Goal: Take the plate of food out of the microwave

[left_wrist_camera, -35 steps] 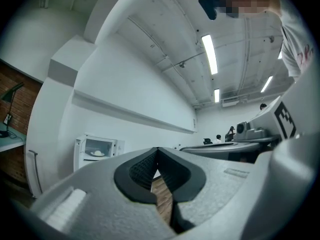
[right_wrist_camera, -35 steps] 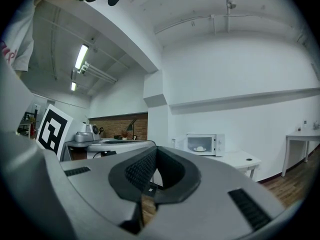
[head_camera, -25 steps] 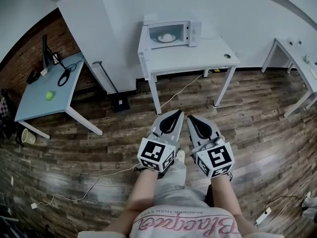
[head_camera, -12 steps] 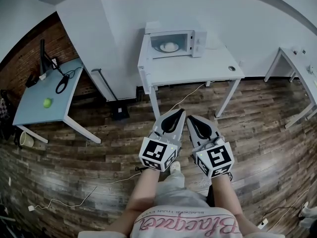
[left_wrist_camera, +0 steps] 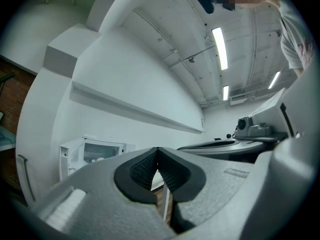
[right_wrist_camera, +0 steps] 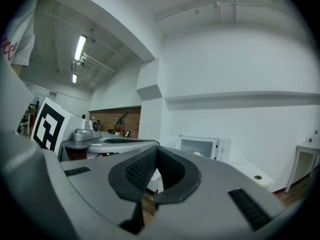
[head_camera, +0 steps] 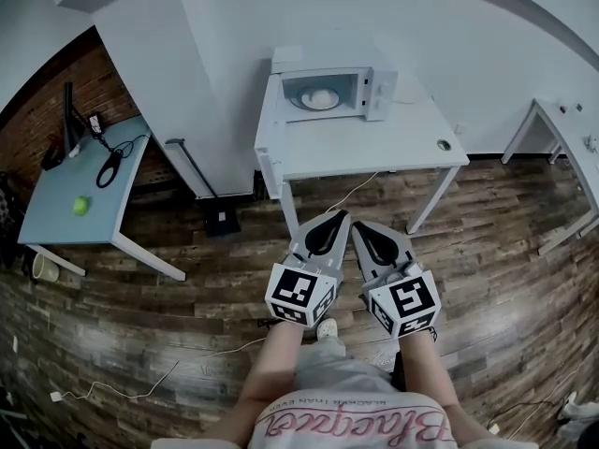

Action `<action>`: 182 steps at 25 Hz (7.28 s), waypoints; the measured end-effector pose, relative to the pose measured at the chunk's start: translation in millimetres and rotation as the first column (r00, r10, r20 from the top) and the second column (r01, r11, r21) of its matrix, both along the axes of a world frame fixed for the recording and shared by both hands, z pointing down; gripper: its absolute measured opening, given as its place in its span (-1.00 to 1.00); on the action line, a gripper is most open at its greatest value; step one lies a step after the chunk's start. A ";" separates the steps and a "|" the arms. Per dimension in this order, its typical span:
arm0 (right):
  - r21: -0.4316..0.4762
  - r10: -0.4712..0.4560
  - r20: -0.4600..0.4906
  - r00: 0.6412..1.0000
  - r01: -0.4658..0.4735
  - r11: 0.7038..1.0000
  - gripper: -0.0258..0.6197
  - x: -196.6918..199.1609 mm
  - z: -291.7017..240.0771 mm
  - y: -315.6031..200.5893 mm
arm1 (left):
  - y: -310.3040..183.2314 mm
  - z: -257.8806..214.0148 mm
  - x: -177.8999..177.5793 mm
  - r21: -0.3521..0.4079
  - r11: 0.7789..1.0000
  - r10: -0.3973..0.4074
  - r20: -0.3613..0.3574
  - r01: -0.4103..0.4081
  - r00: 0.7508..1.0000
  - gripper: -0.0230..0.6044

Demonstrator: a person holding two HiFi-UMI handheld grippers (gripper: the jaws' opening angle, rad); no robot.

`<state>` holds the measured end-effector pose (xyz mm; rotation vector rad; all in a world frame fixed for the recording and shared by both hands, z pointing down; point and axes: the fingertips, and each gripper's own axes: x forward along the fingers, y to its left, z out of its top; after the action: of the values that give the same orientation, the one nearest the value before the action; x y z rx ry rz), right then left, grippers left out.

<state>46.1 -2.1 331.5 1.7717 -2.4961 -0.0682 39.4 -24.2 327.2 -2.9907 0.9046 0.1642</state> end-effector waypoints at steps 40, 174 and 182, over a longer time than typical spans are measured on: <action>-0.041 -0.003 0.157 0.988 0.010 0.999 -0.90 64.8 20.4 -170.1 | -170.2 34.5 35.2 -0.092 0.991 -0.098 0.021 0.100 0.995 -0.92; -0.642 0.623 0.764 0.167 0.292 0.709 -0.85 159.0 237.9 -592.2 | -540.5 117.7 76.3 -0.211 0.907 -0.351 0.103 0.365 0.931 -0.92; -0.599 0.589 0.797 0.133 0.303 0.741 -0.85 162.7 237.1 -582.0 | -528.7 115.7 80.1 -0.203 0.908 -0.353 0.100 0.366 0.930 -0.92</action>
<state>208.8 -584.1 568.6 1.8703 -2.0373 2.5391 119.4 -552.8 442.9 -2.9225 1.5363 -0.0352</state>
